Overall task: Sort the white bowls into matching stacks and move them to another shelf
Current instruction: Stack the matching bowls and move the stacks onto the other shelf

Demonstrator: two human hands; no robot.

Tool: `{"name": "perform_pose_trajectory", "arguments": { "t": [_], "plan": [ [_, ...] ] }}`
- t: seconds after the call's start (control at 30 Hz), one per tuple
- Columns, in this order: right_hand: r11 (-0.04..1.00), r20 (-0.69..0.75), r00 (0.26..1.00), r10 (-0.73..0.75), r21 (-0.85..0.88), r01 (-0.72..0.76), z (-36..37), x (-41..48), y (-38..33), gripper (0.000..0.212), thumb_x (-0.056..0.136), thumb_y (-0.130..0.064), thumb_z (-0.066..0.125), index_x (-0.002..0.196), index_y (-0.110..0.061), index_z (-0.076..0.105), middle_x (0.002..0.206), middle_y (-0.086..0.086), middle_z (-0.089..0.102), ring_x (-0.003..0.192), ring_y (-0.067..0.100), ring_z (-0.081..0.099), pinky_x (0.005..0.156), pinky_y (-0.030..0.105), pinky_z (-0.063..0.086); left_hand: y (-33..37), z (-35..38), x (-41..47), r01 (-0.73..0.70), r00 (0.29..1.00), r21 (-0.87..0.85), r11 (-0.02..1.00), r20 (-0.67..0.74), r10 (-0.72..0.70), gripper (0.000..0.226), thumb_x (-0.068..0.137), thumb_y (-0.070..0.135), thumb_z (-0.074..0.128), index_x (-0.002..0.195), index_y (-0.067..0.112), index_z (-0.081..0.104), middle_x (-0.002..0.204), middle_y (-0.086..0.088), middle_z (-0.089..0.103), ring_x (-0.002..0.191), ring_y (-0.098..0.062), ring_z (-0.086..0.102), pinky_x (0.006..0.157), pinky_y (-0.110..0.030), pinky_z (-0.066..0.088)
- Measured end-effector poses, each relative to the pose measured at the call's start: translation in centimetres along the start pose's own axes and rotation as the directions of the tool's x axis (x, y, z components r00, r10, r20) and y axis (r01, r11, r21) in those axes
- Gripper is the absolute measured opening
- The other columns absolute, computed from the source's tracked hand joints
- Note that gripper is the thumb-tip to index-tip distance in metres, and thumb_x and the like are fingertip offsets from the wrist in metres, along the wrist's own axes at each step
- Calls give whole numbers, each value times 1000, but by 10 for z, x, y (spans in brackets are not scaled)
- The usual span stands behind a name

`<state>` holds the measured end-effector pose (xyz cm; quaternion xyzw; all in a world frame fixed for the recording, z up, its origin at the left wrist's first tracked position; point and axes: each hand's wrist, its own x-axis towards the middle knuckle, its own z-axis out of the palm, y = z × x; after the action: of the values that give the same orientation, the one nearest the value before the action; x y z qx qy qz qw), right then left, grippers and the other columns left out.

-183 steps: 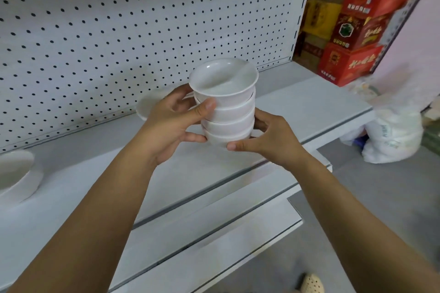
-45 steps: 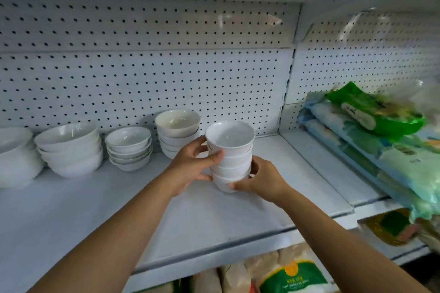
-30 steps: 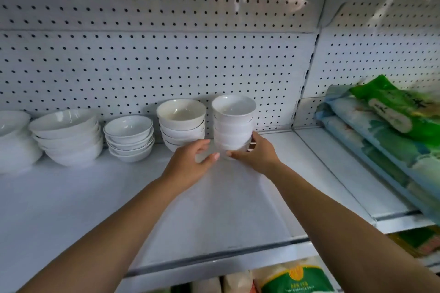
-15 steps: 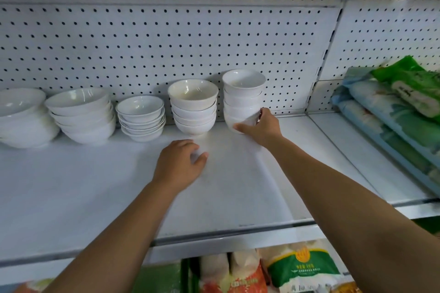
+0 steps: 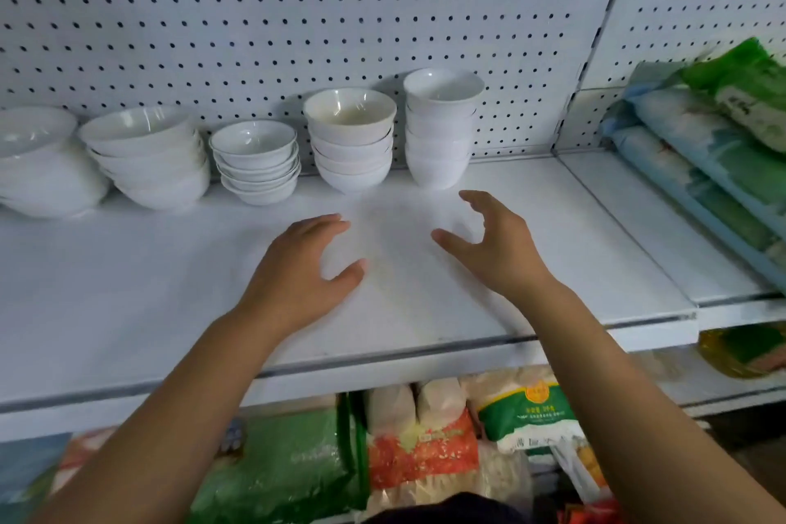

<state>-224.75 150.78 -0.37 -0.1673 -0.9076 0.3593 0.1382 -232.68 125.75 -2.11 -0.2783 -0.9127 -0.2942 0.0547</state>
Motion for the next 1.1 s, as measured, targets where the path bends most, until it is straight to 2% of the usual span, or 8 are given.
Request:
{"name": "perform_pose_trajectory", "arguments": {
  "t": [0.23,0.33,0.5,0.63,0.7,0.83,0.97,1.1],
  "plan": [
    [980,70,982,-175,105,168,30,-94,-42,72,86,-43,78,150,-35,46,139,-28,45,122,-12,37,102,10,31,-4,-27,-116,143,974,-179,973,-150,-170,61,88,53,69,142,27,57,145,13,54,134,-4,48,112,-27,37],
    [966,155,955,-252,97,239,60,-126,-70,73,86,-40,80,150,-32,46,143,-20,49,132,-4,42,102,4,28,-17,-41,-184,242,929,-215,946,-231,-290,56,92,43,71,142,22,58,142,9,55,131,-5,49,110,-28,39],
    [918,343,852,-396,148,367,129,-206,-129,69,86,-37,80,148,-26,50,142,-11,55,129,6,50,105,16,34,-54,-74,-316,456,819,-134,880,-324,-474,67,87,52,61,140,12,59,141,-6,61,130,-20,53,110,-29,38],
    [847,562,643,-519,238,476,191,-283,-171,72,85,-36,81,148,-20,49,149,0,52,137,14,45,110,8,24,-75,-104,-437,675,667,-113,730,-330,-668,66,90,59,62,145,23,55,144,4,58,132,-14,49,110,-32,40],
    [819,652,527,-545,279,502,219,-324,-192,73,86,-37,80,150,-23,47,151,-3,49,138,11,41,104,-1,16,-75,-118,-496,758,545,-163,632,-374,-750,63,89,44,73,144,21,56,144,2,58,133,-16,49,108,-32,41],
    [719,735,276,-619,389,576,261,-401,-236,60,84,-25,83,138,-15,59,138,4,60,117,0,46,93,-10,15,-66,-139,-600,866,324,-217,451,-443,-836,61,89,38,76,144,20,56,145,4,58,134,-12,47,106,-11,26],
    [635,781,29,-624,485,602,295,-470,-268,56,86,-31,79,138,-20,58,138,-8,58,122,4,50,100,10,33,-43,-149,-686,924,92,-291,249,-463,-882,63,90,44,74,146,25,53,149,9,53,140,-12,44,111,-22,27],
    [566,795,-214,-567,565,601,328,-532,-293,66,89,-39,76,148,-28,48,146,-15,50,131,4,45,105,19,32,-14,-147,-757,933,-122,-354,59,-468,-875,63,90,48,71,146,23,54,148,5,56,139,-18,47,112,-30,33]
  ]
}}
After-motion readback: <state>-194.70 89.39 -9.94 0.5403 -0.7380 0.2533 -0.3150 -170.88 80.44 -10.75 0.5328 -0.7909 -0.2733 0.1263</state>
